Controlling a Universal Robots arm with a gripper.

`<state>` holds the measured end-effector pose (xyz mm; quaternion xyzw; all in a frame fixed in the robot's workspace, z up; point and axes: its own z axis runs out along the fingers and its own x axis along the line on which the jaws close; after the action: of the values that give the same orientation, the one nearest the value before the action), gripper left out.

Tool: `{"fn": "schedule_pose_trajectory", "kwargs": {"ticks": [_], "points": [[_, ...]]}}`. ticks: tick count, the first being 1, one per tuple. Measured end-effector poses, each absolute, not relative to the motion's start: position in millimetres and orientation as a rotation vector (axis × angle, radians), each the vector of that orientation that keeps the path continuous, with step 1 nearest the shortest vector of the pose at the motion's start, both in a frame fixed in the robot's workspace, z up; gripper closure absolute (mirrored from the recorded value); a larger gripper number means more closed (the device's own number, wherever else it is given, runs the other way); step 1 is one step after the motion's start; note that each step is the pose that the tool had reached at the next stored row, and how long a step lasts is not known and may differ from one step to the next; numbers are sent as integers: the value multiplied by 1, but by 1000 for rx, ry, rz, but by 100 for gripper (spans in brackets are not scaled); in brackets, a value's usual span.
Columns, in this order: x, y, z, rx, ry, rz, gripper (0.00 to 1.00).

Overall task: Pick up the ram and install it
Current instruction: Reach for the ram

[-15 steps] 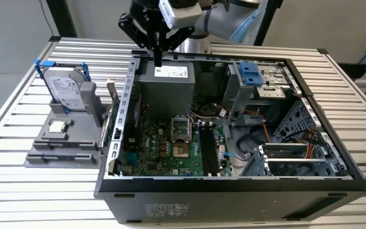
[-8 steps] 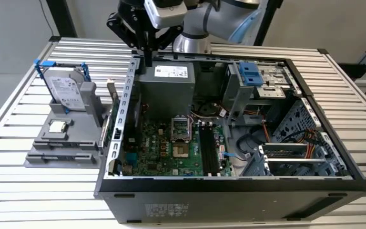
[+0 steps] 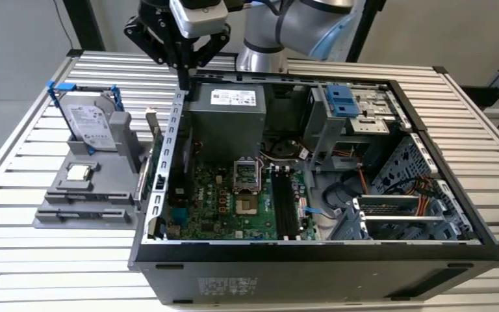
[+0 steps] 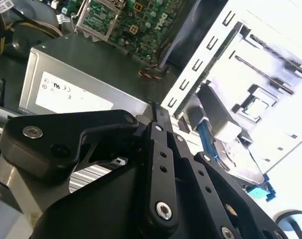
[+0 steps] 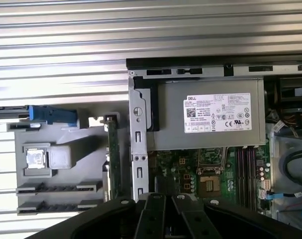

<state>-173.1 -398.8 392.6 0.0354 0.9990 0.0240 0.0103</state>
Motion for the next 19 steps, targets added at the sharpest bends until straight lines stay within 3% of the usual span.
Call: {"fn": "schedule_pose_trajectory", "kwargs": {"ticks": [19], "points": [[-250, -399, 393, 100, 3119, 75, 100]]}}
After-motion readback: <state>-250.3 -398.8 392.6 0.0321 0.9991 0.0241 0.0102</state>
